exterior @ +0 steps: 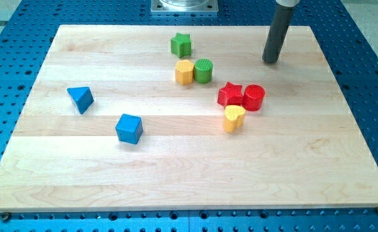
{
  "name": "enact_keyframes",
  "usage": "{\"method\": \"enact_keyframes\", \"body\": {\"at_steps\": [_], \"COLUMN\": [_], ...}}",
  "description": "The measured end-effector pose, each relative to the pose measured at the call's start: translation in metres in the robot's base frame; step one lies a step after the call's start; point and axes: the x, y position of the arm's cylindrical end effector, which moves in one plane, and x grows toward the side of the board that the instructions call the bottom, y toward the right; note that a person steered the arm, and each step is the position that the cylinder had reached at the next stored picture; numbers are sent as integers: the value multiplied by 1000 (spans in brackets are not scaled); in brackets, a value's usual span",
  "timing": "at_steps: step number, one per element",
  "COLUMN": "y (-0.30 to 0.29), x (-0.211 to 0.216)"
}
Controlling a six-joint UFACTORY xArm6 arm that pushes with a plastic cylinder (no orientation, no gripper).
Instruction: Move the green circle a bit down
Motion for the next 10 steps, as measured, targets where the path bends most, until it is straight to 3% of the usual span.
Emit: {"method": "enact_keyframes", "body": {"at_steps": [8, 10], "y": [-29, -91], "x": [-7, -22]}}
